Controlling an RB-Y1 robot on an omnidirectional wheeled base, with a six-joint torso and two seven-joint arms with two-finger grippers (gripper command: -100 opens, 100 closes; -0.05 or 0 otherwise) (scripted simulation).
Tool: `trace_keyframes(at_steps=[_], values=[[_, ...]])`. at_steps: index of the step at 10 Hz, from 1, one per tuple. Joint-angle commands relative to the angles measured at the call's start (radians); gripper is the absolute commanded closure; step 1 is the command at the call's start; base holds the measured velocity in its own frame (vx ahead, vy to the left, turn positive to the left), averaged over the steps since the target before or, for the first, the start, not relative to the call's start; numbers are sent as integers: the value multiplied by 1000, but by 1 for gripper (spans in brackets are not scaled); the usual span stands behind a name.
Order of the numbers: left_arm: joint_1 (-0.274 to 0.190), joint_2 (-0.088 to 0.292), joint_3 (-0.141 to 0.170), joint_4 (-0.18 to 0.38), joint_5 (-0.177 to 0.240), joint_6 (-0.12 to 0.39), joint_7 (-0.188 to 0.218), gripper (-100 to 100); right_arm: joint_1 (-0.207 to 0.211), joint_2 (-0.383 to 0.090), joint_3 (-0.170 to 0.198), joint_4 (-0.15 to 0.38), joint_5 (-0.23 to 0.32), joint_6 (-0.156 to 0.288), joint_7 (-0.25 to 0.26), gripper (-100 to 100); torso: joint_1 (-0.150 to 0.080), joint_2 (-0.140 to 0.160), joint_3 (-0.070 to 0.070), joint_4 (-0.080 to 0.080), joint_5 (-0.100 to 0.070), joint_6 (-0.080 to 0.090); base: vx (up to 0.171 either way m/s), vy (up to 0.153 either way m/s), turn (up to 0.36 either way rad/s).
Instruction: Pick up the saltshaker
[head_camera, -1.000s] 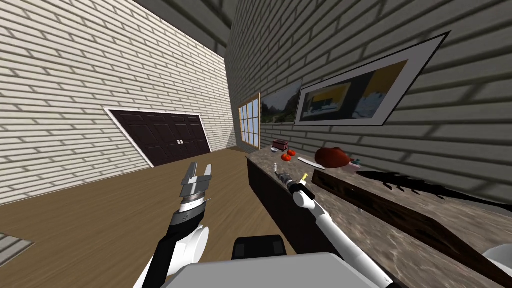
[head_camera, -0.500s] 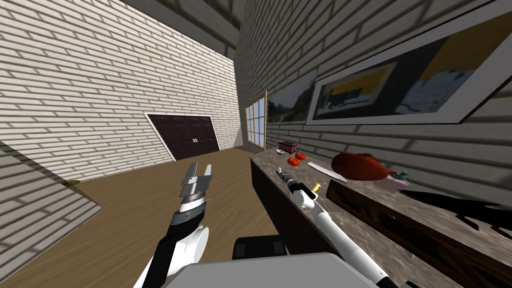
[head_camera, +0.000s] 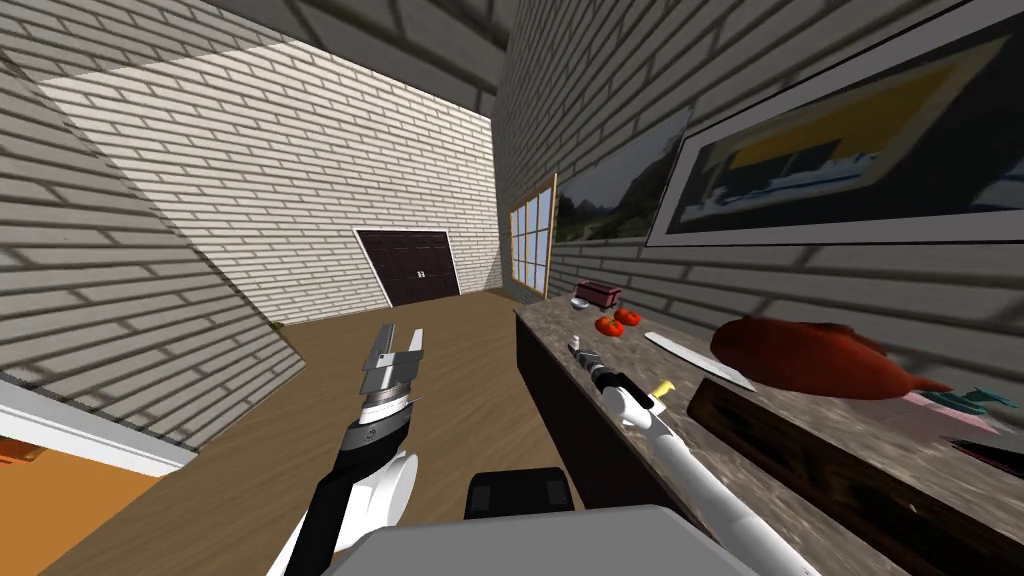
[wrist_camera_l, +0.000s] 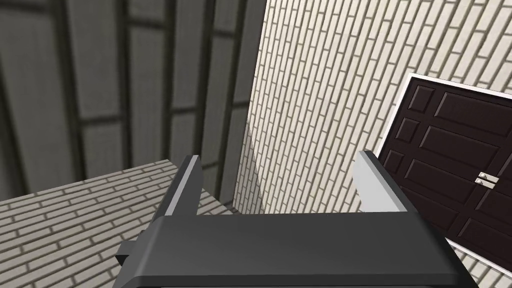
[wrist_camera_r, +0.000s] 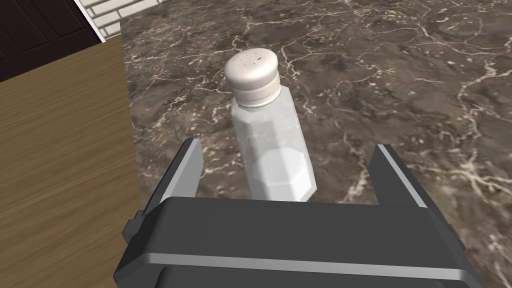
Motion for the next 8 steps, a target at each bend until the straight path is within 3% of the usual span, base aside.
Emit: trace_keyframes(at_steps=[1,3,4,5,6,7,8], values=[[0,0,0,0,0,0,0,0,16,-50,1,50,-33,-50,-50,-100,0,0,0,0,0,0,-126,1,411],[0,0,0,0,0,0,0,0,35,-111,-18,114,-59,-94,-99,-100,0,1,0,0,0,0,-105,17,366],[0,0,0,0,0,0,0,0,35,-111,-18,114,-59,-94,-99,-100,0,1,0,0,0,0,-83,27,455],[0,0,0,0,0,0,0,0,55,-153,-37,160,-85,-129,-137,-100,1,0,0,0,0,0,-100,33,456],[0,0,0,0,0,0,0,0,55,-155,-37,160,-85,-129,-137,-100,0,1,0,0,0,1,-90,21,263],[0,0,0,0,0,0,0,0,75,-195,-56,193,-111,-163,-175,-100,0,0,0,0,0,1,-91,41,380],[0,0,0,0,0,0,0,0,75,-199,-56,189,-111,-163,-162,-100,0,0,0,0,0,1,-80,32,375]])
